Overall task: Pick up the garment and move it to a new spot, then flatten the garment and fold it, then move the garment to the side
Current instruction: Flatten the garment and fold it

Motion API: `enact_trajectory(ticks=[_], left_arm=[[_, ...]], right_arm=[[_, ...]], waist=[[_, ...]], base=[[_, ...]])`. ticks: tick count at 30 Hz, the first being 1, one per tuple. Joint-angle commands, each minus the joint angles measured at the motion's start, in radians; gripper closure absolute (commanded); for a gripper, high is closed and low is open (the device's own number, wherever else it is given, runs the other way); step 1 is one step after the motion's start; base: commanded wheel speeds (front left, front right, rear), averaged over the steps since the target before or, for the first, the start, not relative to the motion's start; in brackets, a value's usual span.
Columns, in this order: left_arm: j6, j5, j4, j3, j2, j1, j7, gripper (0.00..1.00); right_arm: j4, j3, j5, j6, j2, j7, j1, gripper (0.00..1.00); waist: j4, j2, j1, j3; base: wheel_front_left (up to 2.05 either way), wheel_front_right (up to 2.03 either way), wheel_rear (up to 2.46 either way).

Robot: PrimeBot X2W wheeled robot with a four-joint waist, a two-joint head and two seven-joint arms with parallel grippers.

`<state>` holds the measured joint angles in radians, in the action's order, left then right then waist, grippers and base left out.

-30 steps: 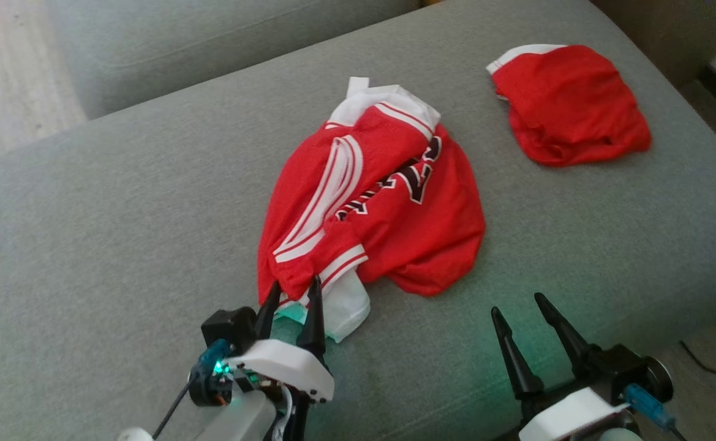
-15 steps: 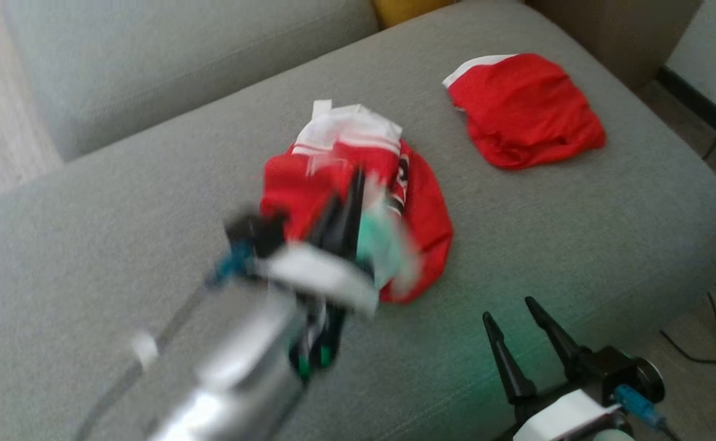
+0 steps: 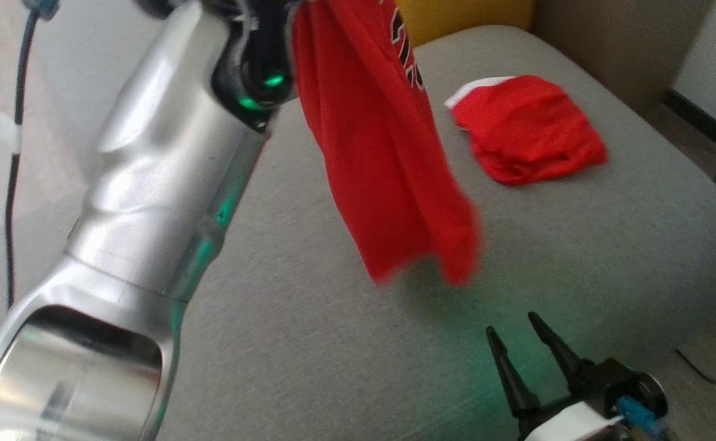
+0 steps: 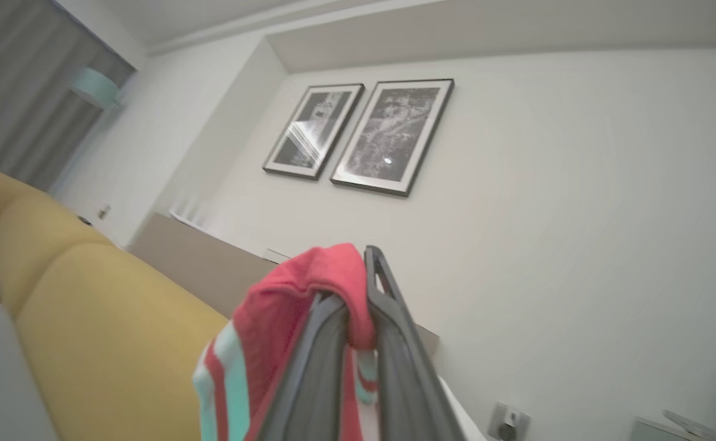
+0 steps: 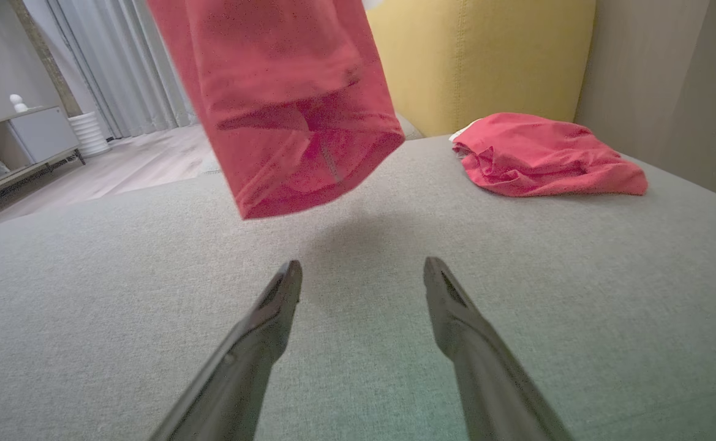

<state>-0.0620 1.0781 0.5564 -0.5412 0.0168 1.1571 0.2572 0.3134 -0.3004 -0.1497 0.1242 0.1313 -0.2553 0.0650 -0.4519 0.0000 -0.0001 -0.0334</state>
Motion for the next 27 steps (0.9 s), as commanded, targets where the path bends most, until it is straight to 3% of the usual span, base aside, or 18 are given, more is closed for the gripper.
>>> enact_trajectory(ticks=[1, 6, 11, 12, 13, 20, 27], left_arm=[[0.002, -0.036, 0.022, 0.037, 0.033, -0.004, 0.005, 1.0], [0.033, -0.113, 0.137, 0.037, 0.061, -0.193, 0.005, 1.0], [0.019, -0.137, 0.19, 0.097, 0.143, -0.422, 0.005, 1.0], [0.009, -0.144, 0.192, 0.124, 0.159, -0.463, 0.005, 0.69], [-0.002, -0.152, 0.192, 0.152, 0.173, -0.501, 0.005, 0.0], [-0.094, -0.299, 0.083, 0.343, 0.229, -0.684, 0.005, 0.0], [-0.107, -0.657, -0.17, 0.315, 0.234, -0.85, 0.005, 0.0]], right_arm=[[-0.034, -0.007, -0.005, 0.007, -0.005, -0.006, -0.03, 0.0], [-0.042, 0.013, -0.004, 0.007, -0.021, -0.006, -0.021, 0.0], [-0.046, 0.019, -0.005, 0.007, -0.033, -0.006, -0.037, 0.0], [-0.046, 0.018, -0.006, 0.007, -0.034, -0.006, -0.041, 0.0], [-0.046, 0.02, -0.006, 0.007, -0.034, -0.006, -0.045, 0.0], [-0.05, 0.034, -0.006, 0.007, -0.031, -0.006, -0.057, 0.0], [-0.049, 0.029, -0.011, 0.007, -0.035, -0.006, -0.069, 0.0]], waist=[[0.048, 0.0, 0.0001, 0.007], [0.132, 0.0, 0.0001, 0.039], [0.184, 0.0, 0.0001, 0.099], [0.19, 0.0, 0.0001, 0.109], [0.195, 0.0, 0.0001, 0.118], [0.218, 0.0, 0.0001, 0.16], [0.21, 0.0, 0.0001, 0.18]], base=[[0.0, 0.0, 0.0], [0.0, 0.0, 0.0], [0.0, 0.0, 0.0], [0.0, 0.0, 0.0], [0.0, 0.0, 0.0], [0.0, 0.0, 0.0], [0.0, 0.0, 0.0]])
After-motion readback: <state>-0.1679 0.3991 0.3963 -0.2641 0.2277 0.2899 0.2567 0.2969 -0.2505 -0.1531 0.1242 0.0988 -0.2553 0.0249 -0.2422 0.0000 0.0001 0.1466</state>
